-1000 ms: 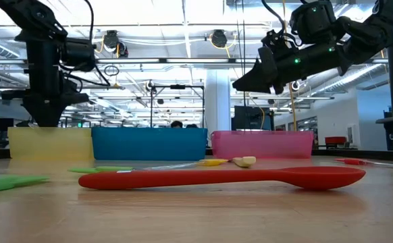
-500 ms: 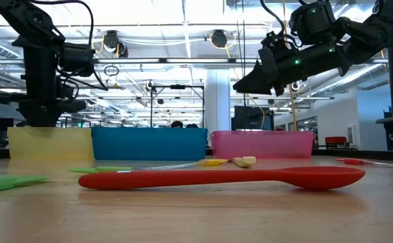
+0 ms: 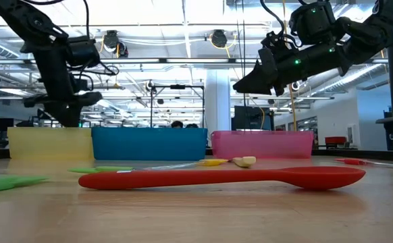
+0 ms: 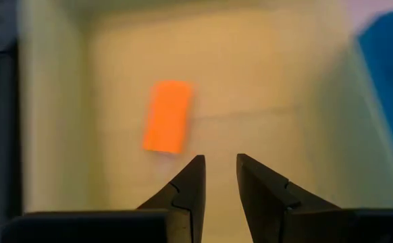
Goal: Pick & Place Kitchen Items
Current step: Put the red spatula into the yellow bin
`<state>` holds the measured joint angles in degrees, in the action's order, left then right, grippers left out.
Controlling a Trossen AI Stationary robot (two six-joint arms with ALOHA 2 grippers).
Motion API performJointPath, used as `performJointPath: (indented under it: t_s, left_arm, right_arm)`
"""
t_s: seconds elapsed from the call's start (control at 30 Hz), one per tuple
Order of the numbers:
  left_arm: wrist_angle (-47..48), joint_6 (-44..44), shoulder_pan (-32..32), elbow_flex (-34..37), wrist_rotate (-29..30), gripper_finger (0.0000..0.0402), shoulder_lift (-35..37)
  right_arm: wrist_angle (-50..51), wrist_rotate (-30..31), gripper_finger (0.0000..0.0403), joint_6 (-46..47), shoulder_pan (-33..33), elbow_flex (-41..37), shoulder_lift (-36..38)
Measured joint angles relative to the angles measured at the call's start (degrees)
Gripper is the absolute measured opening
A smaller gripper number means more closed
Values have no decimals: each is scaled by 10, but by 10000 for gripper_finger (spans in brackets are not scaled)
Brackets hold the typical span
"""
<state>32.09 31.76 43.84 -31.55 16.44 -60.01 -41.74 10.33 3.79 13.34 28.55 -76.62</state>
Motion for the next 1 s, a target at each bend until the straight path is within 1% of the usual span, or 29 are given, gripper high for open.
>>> performJointPath:
  t_s: [0.17, 0.27, 0.37, 0.53, 0.67, 0.77, 0.9, 1.0]
  left_arm:
    - [-65, -32, -32, 0, -61, 88, 3]
    - [-117, -32, -63, 0, -76, 88, 14]
    - [-167, -37, -104, 0, -84, 87, 32]
    - [-248, -50, -188, 0, -123, 87, 57]
    - [-294, -63, -267, 0, -125, 87, 56]
    - [-315, -72, -323, -1, -124, 88, 42]
    - [-333, -70, -388, -1, -109, 88, 14]
    - [-339, -54, -423, -1, -103, 88, -11]
  right_arm:
    - [0, 0, 128, 2, 0, 0, 0]
    - [3, -1, 128, 13, 0, 0, 0]
    - [17, 0, 131, 13, -5, 0, 0]
    - [21, 0, 151, 14, -21, 0, 0]
    - [21, 0, 172, 13, -33, 0, 0]
    - [24, -1, 182, 11, -42, 0, 0]
    - [32, -1, 184, 11, -50, 0, 0]
    - [31, 0, 179, 11, -52, 0, 0]
